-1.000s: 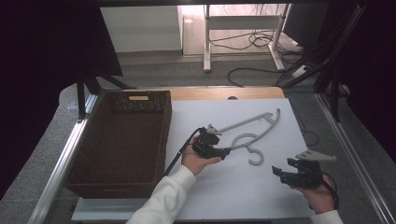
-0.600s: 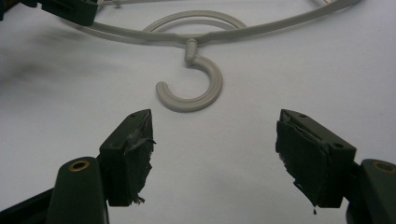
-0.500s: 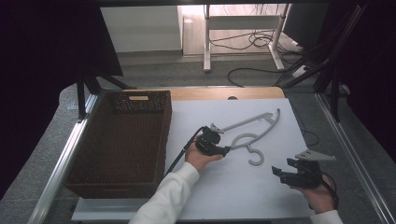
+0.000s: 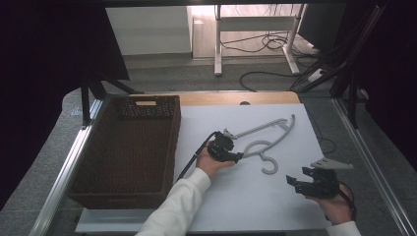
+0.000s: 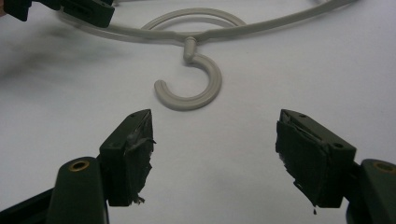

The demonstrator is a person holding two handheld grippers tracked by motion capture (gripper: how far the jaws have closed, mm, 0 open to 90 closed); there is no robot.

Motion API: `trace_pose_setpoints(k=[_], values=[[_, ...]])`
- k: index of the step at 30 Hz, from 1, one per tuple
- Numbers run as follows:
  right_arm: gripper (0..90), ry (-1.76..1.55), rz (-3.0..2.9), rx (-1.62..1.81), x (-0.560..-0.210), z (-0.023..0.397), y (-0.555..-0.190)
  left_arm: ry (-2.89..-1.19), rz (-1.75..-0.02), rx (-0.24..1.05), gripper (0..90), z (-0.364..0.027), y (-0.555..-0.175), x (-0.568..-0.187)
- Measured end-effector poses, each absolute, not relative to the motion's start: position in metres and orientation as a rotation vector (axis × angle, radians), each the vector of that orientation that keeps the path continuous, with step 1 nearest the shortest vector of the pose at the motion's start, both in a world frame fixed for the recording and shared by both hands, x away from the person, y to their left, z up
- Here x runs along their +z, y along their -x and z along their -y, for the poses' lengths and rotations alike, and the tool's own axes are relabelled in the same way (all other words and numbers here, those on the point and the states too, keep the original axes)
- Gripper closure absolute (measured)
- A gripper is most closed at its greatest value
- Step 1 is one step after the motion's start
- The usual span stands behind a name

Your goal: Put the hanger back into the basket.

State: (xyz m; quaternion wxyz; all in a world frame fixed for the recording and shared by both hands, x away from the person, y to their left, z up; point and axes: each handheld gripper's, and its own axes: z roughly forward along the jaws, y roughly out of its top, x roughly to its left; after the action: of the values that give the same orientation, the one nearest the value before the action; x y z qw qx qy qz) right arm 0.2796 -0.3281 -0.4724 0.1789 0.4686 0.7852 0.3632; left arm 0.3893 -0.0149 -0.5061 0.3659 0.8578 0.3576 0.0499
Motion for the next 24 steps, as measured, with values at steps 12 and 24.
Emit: trace_pose_setpoints(k=[12,24], values=[[28.1,-1.326,-2.222,1.027,-0.473,0.329,-0.280,-2.275,-0.872,0.123,48.8,0.022,-0.392,-0.517],[28.1,-1.327,-2.222,1.025,-0.473,0.329,-0.281,-2.329,-0.854,0.180,64.7,0.027,-0.391,-0.523]])
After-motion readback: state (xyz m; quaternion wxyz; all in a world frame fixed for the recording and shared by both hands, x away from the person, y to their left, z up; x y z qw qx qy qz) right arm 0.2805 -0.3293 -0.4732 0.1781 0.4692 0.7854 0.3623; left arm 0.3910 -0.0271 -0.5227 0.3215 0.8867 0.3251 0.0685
